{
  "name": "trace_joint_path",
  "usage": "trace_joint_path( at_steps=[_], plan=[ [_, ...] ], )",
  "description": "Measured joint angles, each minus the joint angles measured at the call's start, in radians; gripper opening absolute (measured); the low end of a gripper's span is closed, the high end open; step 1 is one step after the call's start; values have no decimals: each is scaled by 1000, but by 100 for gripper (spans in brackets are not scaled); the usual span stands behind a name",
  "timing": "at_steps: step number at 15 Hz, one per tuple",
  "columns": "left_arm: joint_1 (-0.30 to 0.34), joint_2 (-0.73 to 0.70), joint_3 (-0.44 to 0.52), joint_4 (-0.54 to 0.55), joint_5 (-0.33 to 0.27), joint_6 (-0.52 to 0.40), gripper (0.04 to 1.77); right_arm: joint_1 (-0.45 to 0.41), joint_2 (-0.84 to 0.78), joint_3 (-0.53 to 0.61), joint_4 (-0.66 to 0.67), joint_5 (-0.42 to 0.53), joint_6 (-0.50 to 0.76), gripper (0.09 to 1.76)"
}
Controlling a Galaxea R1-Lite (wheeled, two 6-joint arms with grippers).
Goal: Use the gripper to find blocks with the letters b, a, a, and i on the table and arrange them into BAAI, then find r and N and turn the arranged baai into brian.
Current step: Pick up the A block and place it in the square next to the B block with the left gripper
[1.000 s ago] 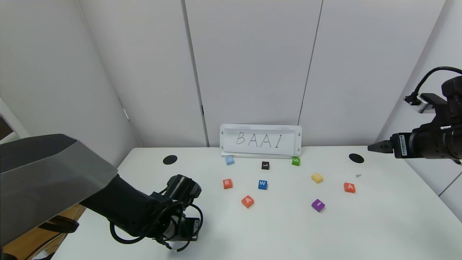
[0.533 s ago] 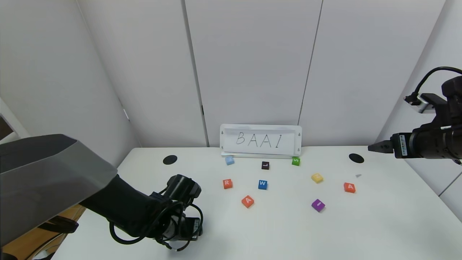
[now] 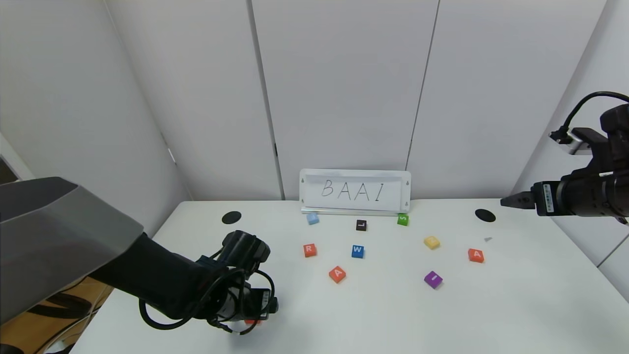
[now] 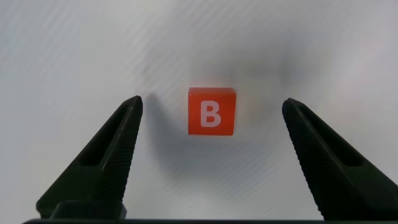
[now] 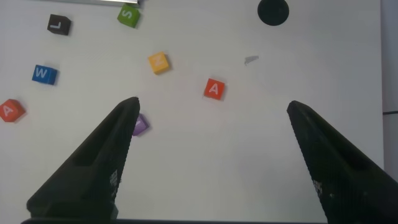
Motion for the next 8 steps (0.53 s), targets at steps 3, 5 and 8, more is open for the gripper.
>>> trace_joint_path(
  at_steps=[3, 5, 8],
  plan=[
    [10, -48, -16, 13, 0, 1, 164, -1, 0, 0, 0, 0, 0, 171],
    [11, -67, -40, 25, 1, 1, 166, -1, 0, 0, 0, 0, 0, 171],
    [8, -82, -123, 116, 1, 0, 168, -2, 0, 0, 0, 1, 1, 171]
  ],
)
